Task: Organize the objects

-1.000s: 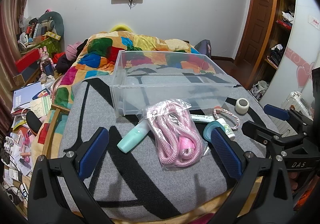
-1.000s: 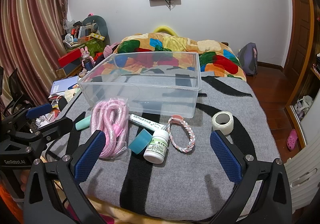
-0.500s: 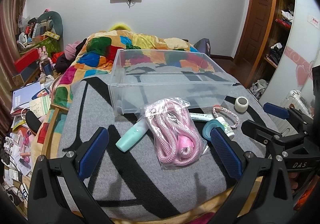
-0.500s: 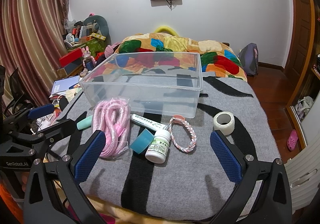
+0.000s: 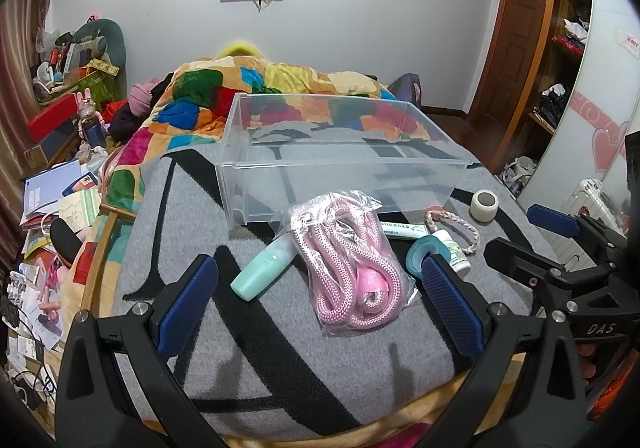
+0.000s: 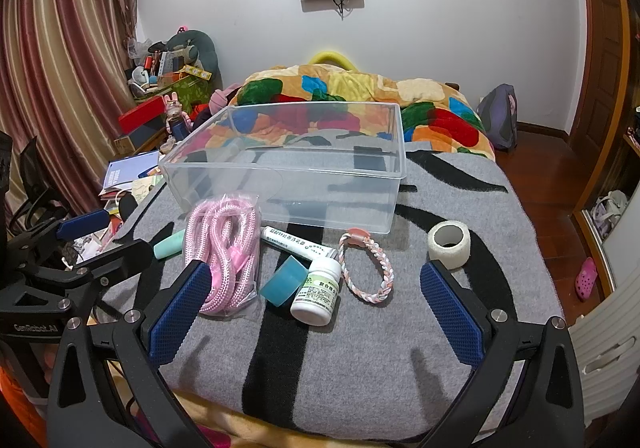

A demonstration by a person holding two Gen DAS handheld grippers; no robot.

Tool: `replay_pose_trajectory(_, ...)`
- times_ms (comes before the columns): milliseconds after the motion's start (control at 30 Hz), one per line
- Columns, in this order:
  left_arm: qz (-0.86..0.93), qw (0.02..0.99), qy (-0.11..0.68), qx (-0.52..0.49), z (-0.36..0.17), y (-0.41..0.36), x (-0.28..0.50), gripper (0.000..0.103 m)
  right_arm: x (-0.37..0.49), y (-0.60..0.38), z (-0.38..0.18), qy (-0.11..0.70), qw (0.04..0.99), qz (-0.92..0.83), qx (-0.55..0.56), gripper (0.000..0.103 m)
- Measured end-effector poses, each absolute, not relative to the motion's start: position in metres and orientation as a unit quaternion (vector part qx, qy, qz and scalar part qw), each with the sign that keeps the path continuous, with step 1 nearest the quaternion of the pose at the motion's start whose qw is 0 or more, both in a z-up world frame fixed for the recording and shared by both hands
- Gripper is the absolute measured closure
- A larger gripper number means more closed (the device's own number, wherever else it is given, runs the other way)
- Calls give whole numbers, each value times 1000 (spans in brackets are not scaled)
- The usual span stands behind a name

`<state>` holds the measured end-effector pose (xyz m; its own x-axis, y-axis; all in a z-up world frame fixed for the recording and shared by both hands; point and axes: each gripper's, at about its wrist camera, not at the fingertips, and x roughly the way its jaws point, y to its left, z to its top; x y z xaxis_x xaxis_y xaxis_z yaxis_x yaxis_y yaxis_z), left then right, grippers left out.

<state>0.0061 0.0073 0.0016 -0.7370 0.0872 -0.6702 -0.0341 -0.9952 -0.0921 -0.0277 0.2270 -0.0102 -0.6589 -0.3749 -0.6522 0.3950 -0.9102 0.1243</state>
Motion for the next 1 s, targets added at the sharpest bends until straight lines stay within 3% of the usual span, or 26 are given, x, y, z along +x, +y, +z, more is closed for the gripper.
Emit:
replay_pose_trajectory(267, 931, 32, -42, -360, -1, -1, 4, 1, -32, 232, -12, 12, 197, -916, 348, 0)
replay_pose_trajectory(367, 927, 30, -47, -371, -4, -10, -3, 20, -35, 237, -14, 7, 191, -917, 349, 3)
replay_pose_trajectory(433, 923, 22, -50, -380, -7, -17, -7, 24, -39, 240, -15, 8, 186, -917, 352, 6)
replay_pose_trajectory(633, 911, -1, -49, -409, -26, -39, -22, 37, -56, 251, -26, 13, 172, -913, 369, 21)
replay_pose_trajectory(767, 896, -1, -42, -442, -45, -48, -34, 51, -70, 254, -38, 10, 169, -904, 392, 35)
replay_pose_trajectory(900, 891, 12, -32, -452, -53, -47, -41, 52, -88, 254, -51, 9, 175, -893, 415, 49)
replay_pose_trajectory(1000, 891, 22, -24, -453, -55, -42, -49, 52, -101, 250, -58, 8, 185, -885, 428, 53)
